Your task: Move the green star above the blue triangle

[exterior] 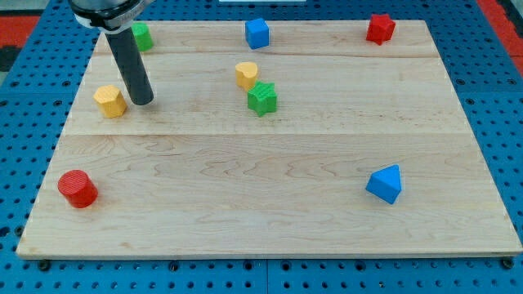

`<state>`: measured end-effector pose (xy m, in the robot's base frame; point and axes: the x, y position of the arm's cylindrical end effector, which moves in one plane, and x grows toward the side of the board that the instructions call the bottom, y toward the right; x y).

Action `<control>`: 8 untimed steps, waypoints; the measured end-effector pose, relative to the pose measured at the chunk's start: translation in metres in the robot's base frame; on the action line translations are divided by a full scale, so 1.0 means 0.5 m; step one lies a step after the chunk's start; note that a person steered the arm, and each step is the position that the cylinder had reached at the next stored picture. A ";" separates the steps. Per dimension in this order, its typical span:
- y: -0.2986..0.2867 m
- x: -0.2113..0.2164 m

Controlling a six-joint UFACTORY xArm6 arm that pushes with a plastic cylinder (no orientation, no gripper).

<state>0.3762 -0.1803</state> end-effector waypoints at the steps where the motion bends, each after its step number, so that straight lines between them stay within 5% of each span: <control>1: 0.033 -0.042; 3: 0.225 -0.009; 5: 0.617 0.023; 6: 0.567 -0.006; 7: 0.613 -0.132; 8: 0.736 -0.075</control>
<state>0.3389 0.1876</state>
